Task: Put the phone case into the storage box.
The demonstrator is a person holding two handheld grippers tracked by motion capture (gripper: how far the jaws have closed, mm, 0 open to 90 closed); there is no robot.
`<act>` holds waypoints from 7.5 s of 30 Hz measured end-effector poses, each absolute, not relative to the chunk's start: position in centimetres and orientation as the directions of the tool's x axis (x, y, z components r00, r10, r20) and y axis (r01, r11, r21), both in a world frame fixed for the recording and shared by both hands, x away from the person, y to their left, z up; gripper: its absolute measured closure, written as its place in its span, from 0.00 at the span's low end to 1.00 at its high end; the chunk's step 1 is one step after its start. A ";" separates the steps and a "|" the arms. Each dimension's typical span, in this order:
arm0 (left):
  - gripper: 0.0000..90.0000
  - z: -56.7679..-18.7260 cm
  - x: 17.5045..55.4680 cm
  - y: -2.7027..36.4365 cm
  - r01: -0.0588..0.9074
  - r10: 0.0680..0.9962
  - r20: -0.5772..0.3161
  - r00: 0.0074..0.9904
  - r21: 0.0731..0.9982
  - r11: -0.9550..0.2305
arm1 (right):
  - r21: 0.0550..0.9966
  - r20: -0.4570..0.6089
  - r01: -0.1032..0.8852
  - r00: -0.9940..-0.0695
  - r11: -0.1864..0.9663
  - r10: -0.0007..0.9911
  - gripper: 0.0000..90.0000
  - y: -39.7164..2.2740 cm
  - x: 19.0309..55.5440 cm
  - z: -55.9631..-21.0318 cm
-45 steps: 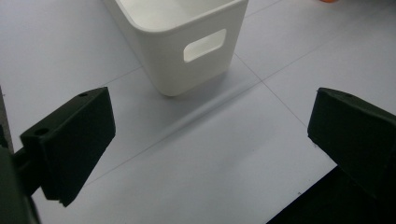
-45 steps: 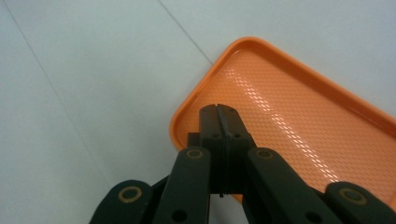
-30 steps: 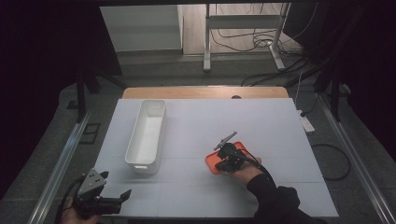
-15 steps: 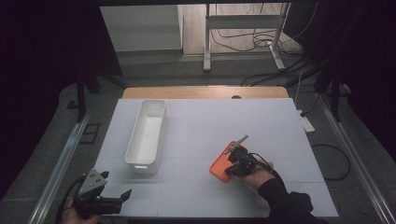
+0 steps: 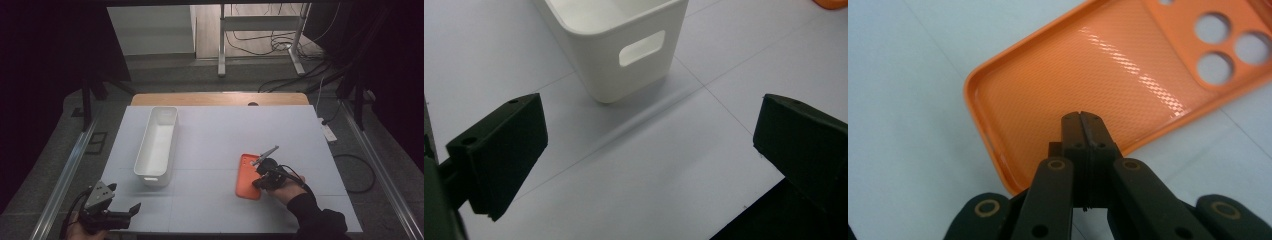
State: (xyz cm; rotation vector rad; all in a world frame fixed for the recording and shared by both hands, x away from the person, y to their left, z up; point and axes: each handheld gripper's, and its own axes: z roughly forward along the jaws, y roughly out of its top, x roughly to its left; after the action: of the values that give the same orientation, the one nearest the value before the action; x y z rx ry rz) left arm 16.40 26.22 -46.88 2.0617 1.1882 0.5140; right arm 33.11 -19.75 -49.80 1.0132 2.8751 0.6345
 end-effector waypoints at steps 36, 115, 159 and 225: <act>0.02 -46.9 16.4 26.2 0.591 0.865 -0.003 0.502 0.732 -0.340 | 0.442 0.050 0.643 -0.714 0.626 0.698 0.94 -23.7 34.4 -48.2; 0.03 -46.9 16.5 26.0 0.589 0.857 0.011 0.515 0.721 -0.364 | 0.399 0.039 0.683 -0.679 0.611 0.733 0.72 -25.3 35.3 -49.6; 0.01 -46.9 16.6 26.5 0.600 0.857 -0.035 0.515 0.729 -0.331 | 0.503 0.068 0.666 -0.666 0.551 0.742 0.99 -25.5 34.5 -47.1; 0.00 -43.7 21.0 22.1 0.552 0.792 -0.089 0.604 0.763 -0.336 | 0.702 0.070 0.552 -0.683 0.451 0.727 0.99 -25.0 32.5 -43.3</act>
State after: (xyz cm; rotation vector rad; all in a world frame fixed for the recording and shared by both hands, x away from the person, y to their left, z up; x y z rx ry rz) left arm 21.02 22.11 -43.74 2.0352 1.0605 0.3832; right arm 32.53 -24.97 -43.26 1.1074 2.4619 1.0568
